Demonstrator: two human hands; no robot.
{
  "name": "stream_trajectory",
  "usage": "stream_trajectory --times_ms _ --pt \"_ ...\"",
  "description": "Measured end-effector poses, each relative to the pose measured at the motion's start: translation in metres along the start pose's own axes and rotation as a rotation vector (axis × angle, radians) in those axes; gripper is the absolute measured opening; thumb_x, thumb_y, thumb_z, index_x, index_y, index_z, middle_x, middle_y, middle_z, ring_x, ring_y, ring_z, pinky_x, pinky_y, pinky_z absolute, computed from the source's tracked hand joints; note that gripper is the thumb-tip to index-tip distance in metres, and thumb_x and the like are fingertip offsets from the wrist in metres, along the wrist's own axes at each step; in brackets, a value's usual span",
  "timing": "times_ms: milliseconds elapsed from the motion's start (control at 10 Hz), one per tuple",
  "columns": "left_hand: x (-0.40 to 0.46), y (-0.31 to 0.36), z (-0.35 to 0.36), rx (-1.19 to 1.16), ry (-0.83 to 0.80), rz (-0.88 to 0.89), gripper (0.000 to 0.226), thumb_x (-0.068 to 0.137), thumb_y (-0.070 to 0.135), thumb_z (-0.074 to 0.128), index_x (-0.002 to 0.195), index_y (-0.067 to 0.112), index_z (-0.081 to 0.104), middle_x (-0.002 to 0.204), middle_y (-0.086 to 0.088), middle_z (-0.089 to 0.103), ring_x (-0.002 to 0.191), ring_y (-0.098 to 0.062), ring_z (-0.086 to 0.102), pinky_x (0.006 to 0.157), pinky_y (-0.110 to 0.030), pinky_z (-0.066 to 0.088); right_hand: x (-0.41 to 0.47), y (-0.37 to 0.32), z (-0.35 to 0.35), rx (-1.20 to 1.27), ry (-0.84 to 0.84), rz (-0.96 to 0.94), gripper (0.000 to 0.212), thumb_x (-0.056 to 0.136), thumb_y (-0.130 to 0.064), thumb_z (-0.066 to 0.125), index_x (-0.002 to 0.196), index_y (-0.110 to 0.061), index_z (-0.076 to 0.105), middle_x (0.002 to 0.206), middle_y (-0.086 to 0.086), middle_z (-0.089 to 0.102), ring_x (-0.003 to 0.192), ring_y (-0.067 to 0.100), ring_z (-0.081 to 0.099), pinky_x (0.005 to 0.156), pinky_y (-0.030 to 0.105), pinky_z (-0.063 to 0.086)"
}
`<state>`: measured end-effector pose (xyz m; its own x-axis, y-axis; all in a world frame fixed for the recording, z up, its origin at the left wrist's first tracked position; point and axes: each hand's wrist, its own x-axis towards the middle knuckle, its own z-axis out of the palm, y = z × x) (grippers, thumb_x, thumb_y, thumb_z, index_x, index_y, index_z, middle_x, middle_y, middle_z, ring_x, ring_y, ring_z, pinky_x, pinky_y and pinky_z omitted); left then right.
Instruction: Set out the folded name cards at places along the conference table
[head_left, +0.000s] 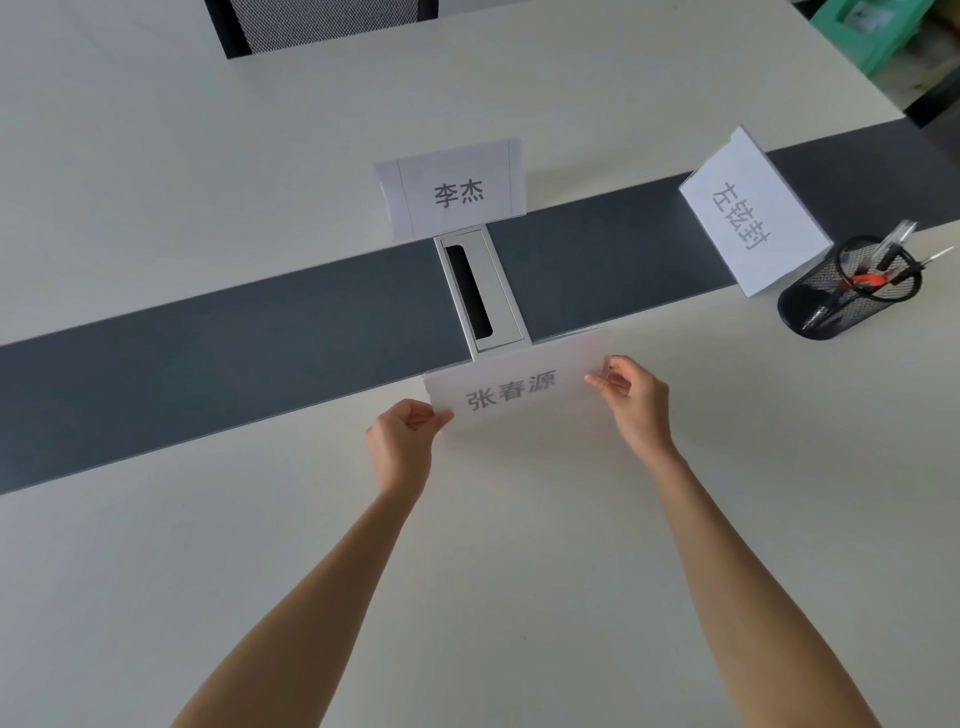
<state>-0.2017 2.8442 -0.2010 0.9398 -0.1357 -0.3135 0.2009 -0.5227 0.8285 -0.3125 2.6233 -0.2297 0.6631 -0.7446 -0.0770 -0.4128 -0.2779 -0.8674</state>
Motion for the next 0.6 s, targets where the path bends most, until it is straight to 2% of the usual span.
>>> stream_trajectory --times_ms 200,300,400,500,600 --pt "0.001 -0.002 0.001 -0.004 -0.012 0.007 0.014 0.072 0.017 0.073 0.074 0.007 0.064 0.063 0.008 0.061 0.061 -0.004 0.057 0.048 -0.004 0.04 -0.003 -0.004 -0.002 0.003 -0.009 0.004 0.011 0.081 -0.015 0.066 0.085 -0.006 0.062 0.085 -0.001 0.065 0.081 0.014 0.062 0.067 -0.001 0.039" --pt "-0.002 -0.004 0.0 -0.034 -0.025 0.042 0.011 0.074 0.014 0.071 0.08 0.006 0.064 0.068 0.005 0.063 0.066 -0.005 0.059 0.054 -0.001 0.042 -0.005 -0.006 -0.002 0.036 -0.022 0.027 0.018 0.083 -0.014 0.063 0.099 -0.006 0.062 0.095 -0.003 0.064 0.091 0.014 0.062 0.071 -0.004 0.039" --pt "-0.009 -0.011 -0.006 -0.064 -0.066 0.054 0.016 0.078 0.011 0.066 0.093 0.006 0.064 0.081 0.002 0.065 0.074 -0.006 0.061 0.062 0.0 0.043 -0.016 -0.002 0.0 0.104 -0.04 0.059 0.042 0.086 -0.012 0.058 0.126 -0.006 0.048 0.118 0.0 0.058 0.111 0.012 0.055 0.086 -0.002 0.037" --pt "-0.012 -0.015 -0.014 -0.058 -0.119 0.033 0.025 0.085 0.013 0.059 0.109 0.008 0.061 0.096 0.001 0.065 0.091 -0.01 0.061 0.08 -0.013 0.044 -0.024 -0.005 -0.001 0.068 -0.059 0.105 0.054 0.092 -0.012 0.048 0.141 -0.009 0.027 0.141 0.008 0.042 0.126 0.018 0.044 0.1 0.015 0.032" --pt "-0.027 -0.034 -0.026 -0.068 -0.122 0.021 0.024 0.087 0.015 0.056 0.11 0.012 0.061 0.1 -0.002 0.067 0.094 -0.013 0.062 0.084 -0.022 0.044 -0.05 0.006 0.007 -0.009 0.035 0.1 0.05 0.093 -0.009 0.045 0.14 -0.005 0.027 0.145 0.016 0.037 0.131 0.028 0.041 0.106 0.028 0.03"
